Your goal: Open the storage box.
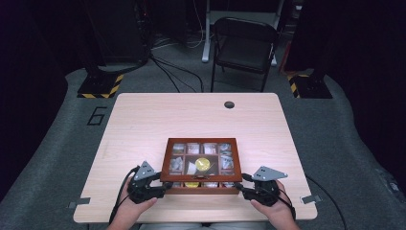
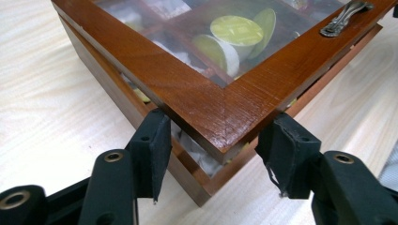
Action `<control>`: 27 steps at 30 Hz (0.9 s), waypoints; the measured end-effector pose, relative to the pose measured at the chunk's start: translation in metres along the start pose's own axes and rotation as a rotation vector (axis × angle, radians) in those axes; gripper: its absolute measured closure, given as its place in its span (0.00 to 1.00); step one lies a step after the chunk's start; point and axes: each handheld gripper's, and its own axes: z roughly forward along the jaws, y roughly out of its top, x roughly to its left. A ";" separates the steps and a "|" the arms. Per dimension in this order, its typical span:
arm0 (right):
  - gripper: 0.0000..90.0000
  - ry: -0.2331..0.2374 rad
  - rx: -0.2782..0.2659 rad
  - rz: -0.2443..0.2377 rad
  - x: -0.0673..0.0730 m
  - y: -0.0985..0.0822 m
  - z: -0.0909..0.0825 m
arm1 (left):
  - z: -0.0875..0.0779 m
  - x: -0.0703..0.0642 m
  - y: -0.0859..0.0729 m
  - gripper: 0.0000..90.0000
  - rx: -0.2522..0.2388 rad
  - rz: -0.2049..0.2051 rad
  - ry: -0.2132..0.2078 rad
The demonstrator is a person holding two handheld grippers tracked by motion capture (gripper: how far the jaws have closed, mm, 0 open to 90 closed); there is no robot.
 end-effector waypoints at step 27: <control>0.55 0.002 -0.100 -0.003 -0.030 0.086 -0.015 | -0.021 0.027 0.082 0.44 -0.135 0.018 0.051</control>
